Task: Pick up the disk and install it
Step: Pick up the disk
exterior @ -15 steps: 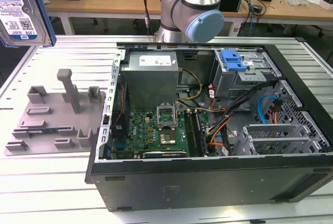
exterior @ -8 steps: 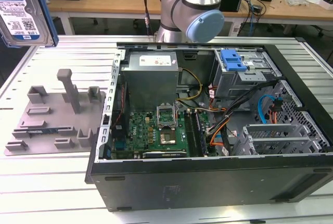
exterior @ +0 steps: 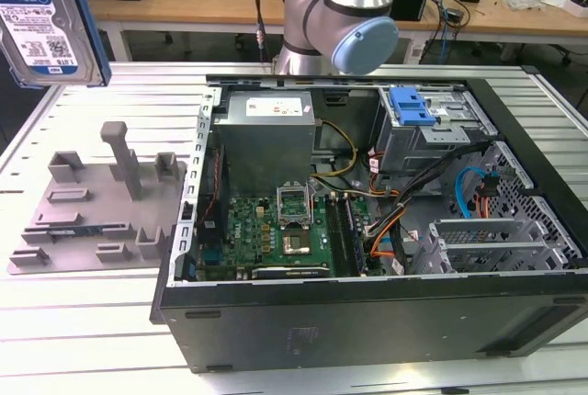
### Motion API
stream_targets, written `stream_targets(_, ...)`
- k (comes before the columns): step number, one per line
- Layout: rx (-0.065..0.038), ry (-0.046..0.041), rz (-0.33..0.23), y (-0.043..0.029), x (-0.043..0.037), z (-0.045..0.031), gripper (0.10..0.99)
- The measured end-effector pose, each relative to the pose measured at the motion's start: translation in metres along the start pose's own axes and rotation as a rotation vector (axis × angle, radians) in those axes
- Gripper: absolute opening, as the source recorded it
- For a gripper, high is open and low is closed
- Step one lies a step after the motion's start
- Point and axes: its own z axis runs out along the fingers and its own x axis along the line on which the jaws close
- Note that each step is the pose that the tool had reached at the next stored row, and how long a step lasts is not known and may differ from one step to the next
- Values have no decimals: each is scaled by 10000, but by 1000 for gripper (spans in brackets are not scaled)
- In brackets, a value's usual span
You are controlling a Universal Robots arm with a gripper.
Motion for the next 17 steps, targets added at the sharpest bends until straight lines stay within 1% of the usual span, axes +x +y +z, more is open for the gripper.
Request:
stream_targets(1,0,0,0,-21,17,0,369)
stream_targets(3,0,0,-1,-94,73,0,369)
stream_targets(4,0,0,0,-118,91,0,369)
stream_targets(6,0,0,-2,-206,152,1,369)
stream_targets(7,0,0,-1,-233,169,2,369)
stream_targets(10,-1,0,-1,-406,272,2,369)
stream_targets(16,0,0,-1,-639,387,4,369)
stream_targets(17,0,0,-1,-701,417,5,369)
